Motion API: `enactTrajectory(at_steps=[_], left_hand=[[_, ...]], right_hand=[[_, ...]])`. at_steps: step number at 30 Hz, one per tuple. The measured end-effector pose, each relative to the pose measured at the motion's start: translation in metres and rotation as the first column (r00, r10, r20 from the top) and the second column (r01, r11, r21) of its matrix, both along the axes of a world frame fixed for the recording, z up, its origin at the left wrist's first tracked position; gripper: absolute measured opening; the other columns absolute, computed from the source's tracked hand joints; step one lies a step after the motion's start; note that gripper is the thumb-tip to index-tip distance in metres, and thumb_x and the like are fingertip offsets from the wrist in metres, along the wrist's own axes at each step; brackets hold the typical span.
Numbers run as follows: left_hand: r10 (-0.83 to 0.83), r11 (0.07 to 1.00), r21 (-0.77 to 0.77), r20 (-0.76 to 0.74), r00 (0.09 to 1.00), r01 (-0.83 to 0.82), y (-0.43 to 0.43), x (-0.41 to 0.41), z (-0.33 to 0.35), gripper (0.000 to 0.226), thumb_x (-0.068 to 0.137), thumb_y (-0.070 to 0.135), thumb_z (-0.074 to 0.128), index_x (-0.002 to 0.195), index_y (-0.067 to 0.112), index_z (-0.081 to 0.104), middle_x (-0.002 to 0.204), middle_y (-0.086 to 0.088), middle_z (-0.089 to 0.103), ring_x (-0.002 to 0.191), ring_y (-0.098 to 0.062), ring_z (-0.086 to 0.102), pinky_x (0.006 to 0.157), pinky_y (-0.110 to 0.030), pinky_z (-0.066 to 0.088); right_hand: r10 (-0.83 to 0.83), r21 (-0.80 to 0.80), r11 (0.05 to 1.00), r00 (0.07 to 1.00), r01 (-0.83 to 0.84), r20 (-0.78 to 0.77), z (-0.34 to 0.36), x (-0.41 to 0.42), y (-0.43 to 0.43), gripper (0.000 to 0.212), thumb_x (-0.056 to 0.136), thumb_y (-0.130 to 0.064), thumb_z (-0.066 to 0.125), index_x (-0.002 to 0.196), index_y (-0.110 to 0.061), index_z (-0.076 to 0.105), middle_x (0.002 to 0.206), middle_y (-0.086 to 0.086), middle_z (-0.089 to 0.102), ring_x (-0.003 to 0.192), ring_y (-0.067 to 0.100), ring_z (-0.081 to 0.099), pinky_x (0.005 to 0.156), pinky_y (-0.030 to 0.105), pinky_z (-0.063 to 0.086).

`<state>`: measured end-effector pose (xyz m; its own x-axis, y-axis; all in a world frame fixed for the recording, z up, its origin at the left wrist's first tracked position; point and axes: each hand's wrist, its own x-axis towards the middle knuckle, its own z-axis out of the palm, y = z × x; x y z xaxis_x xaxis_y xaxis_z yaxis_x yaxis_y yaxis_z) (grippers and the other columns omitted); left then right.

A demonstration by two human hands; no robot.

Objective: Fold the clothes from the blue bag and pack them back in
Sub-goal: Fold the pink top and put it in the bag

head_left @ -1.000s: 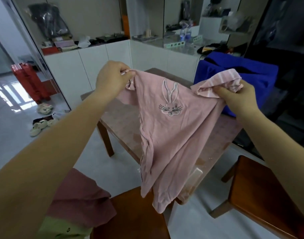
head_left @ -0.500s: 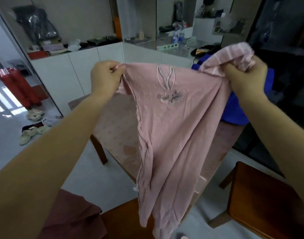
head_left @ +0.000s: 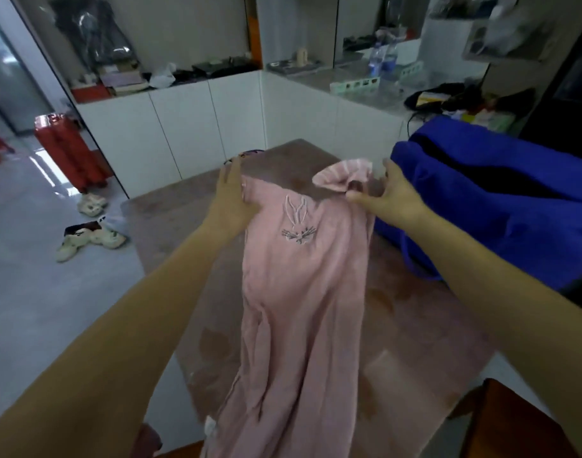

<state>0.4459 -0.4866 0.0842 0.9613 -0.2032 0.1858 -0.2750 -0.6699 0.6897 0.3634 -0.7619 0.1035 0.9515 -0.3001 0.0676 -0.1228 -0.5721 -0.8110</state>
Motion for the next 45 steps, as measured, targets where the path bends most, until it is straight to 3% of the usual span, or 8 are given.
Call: enactTrajectory(at_steps=[4,10,18,25,30,36,40,45], left_hand=[[-0.02,0.976,0.211,-0.191,0.981,0.061,0.0,-0.025,-0.077,0.102,0.083,0.018,0.07,0.15,0.015,-0.008,0.156,-0.02,-0.011,0.144,-0.019,0.006,0.116,-0.035,0.014],[-0.187,0.934,0.251,-0.262,0.947,0.254,0.022,-0.116,-0.152,0.105,0.084,0.029,0.068,0.147,0.021,-0.016,0.157,-0.01,-0.017,0.145,-0.023,-0.013,0.118,-0.043,0.013],[-0.142,0.957,0.193,-0.332,0.932,0.214,0.08,-0.226,-0.204,0.103,0.077,0.032,0.068,0.151,0.028,-0.004,0.158,0.004,0.0,0.145,-0.017,0.003,0.116,-0.042,0.018],[0.013,0.986,0.158,-0.336,0.942,0.043,0.114,-0.272,-0.22,0.094,0.08,0.046,0.066,0.15,0.023,0.008,0.152,-0.01,0.023,0.136,-0.031,0.029,0.108,-0.047,0.031],[0.059,0.995,0.102,-0.389,0.919,-0.021,0.125,-0.276,-0.222,0.086,0.087,0.03,0.062,0.151,0.02,0.004,0.139,-0.015,0.036,0.122,-0.032,0.043,0.097,-0.043,0.04],[0.0,0.994,0.105,-0.263,0.965,0.028,0.14,-0.275,-0.214,0.062,0.088,0.019,0.048,0.143,0.033,0.021,0.109,-0.002,0.062,0.09,-0.02,0.062,0.079,-0.038,0.053],[-0.044,0.997,-0.063,-0.081,0.996,0.039,0.146,-0.253,-0.167,0.055,0.095,0.012,0.046,0.145,0.024,0.027,0.123,-0.004,0.057,0.1,-0.021,0.059,0.086,-0.03,0.046],[-0.019,0.991,-0.13,0.105,0.994,0.033,0.12,-0.212,-0.108,0.058,0.094,0.011,0.048,0.147,0.02,0.025,0.14,-0.007,0.046,0.12,-0.025,0.05,0.101,-0.036,0.04]], right_hand=[[0.221,-0.095,0.959,0.916,-0.266,-0.334,-0.103,-0.011,-0.009,0.118,0.067,-0.062,0.071,0.15,-0.031,-0.005,0.16,0.003,0.002,0.146,0.021,0.006,0.117,0.039,0.017],[0.306,-0.067,0.936,0.893,-0.346,-0.33,-0.183,-0.073,-0.004,0.118,0.057,-0.07,0.067,0.151,-0.026,0.011,0.152,0.005,0.028,0.141,0.023,0.024,0.113,0.041,0.027],[0.243,-0.061,0.961,0.928,-0.27,-0.284,-0.205,-0.216,0.064,0.08,0.079,-0.056,0.062,0.14,-0.053,0.011,0.143,-0.017,0.032,0.125,0.009,0.043,0.101,0.029,0.04],[-0.041,-0.359,0.927,0.923,-0.107,-0.381,-0.228,-0.305,0.153,0.078,0.084,-0.069,0.034,0.148,-0.031,0.008,0.118,-0.004,0.064,0.108,0.017,0.061,0.104,0.04,0.037],[-0.122,-0.282,0.959,0.927,0.018,-0.354,-0.24,-0.331,0.194,0.085,0.08,-0.077,0.029,0.146,-0.032,0.002,0.095,0.003,0.068,0.086,0.024,0.067,0.089,0.04,0.048],[-0.117,-0.043,0.993,0.925,0.109,-0.361,-0.211,-0.341,0.213,0.075,0.092,-0.025,0.054,0.147,-0.038,0.005,0.102,0.008,0.061,0.077,0.018,0.06,0.069,0.029,0.052],[-0.205,-0.032,0.979,0.961,0.203,-0.186,-0.153,-0.331,0.187,0.057,0.095,-0.023,0.05,0.145,-0.033,0.024,0.111,-0.004,0.057,0.082,0.011,0.056,0.076,0.024,0.046],[-0.277,-0.171,0.942,0.957,0.288,0.085,-0.089,-0.29,0.141,0.057,0.092,-0.021,0.057,0.142,-0.028,0.032,0.079,-0.004,0.054,0.066,0.012,0.053,0.064,0.02,0.045]])
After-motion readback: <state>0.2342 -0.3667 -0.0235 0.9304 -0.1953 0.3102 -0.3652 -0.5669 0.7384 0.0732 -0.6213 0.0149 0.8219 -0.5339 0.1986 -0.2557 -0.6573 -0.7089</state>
